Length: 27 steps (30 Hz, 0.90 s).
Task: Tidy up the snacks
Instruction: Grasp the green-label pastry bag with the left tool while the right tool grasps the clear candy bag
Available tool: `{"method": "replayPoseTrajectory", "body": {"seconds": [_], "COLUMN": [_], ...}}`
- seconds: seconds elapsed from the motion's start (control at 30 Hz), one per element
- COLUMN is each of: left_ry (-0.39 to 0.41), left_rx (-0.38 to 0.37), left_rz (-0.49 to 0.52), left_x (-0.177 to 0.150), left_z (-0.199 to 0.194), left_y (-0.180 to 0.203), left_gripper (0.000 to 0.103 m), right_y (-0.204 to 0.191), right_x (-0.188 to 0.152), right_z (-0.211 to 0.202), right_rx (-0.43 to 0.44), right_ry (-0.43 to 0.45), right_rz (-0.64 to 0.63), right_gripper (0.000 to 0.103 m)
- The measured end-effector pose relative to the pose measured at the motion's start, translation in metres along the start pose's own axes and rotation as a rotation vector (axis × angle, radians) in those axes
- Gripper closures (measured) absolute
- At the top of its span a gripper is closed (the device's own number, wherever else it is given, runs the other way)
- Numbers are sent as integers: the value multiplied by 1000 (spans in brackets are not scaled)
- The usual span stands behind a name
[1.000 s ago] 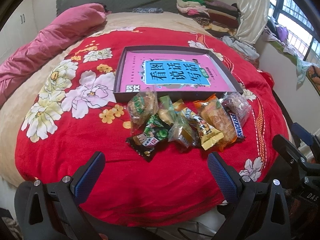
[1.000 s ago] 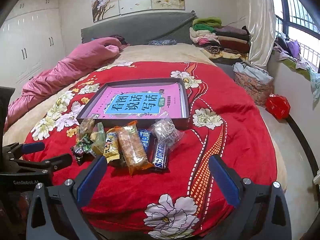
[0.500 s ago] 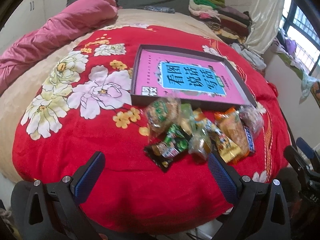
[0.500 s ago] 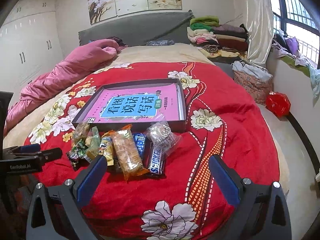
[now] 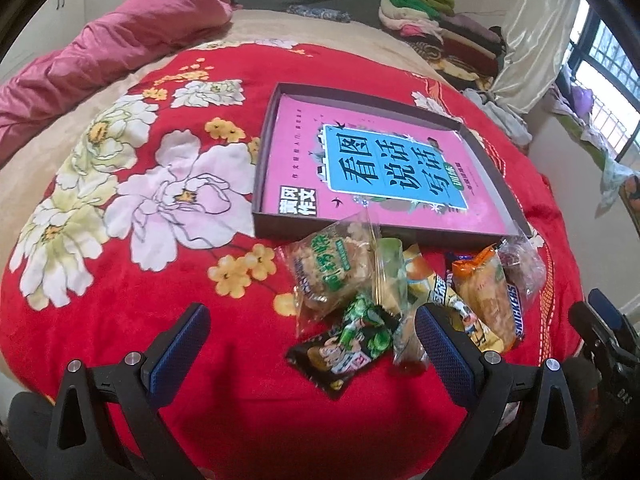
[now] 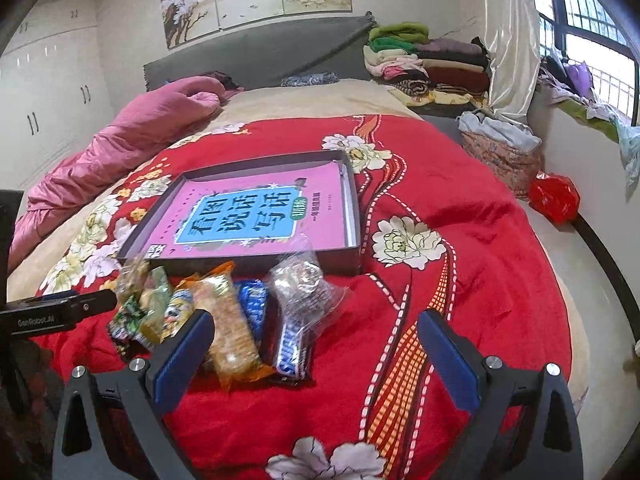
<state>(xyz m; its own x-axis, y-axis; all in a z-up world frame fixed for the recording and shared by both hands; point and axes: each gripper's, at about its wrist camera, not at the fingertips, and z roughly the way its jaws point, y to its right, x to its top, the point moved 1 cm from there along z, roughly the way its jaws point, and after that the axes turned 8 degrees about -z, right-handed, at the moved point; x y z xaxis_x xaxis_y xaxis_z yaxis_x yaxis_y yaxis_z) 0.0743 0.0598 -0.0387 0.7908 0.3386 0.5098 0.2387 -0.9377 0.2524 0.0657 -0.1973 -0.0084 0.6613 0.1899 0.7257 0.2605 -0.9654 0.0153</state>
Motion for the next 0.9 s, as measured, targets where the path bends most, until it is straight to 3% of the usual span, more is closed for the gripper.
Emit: {"method": "replayPoseTrajectory", "body": {"seconds": [0.2, 0.5, 0.73, 0.9], "left_ry": [-13, -50, -69, -84], "left_rx": [-8, -40, -59, -90], "left_rz": [-24, -63, -90, -120], "left_x": [8, 11, 17, 20], "left_z": [14, 27, 36, 43], "left_y": [-3, -9, -13, -16], "left_gripper": [1, 1, 6, 6], "right_y": [10, -8, -15, -12], "right_x": [5, 9, 12, 12], "right_z": [25, 51, 67, 73], "right_rx": [-1, 9, -1, 19], "right_ry": [-37, -59, -74, -77], "right_rz": [9, -113, -175, -169], "right_gripper": [1, 5, 36, 45]}}
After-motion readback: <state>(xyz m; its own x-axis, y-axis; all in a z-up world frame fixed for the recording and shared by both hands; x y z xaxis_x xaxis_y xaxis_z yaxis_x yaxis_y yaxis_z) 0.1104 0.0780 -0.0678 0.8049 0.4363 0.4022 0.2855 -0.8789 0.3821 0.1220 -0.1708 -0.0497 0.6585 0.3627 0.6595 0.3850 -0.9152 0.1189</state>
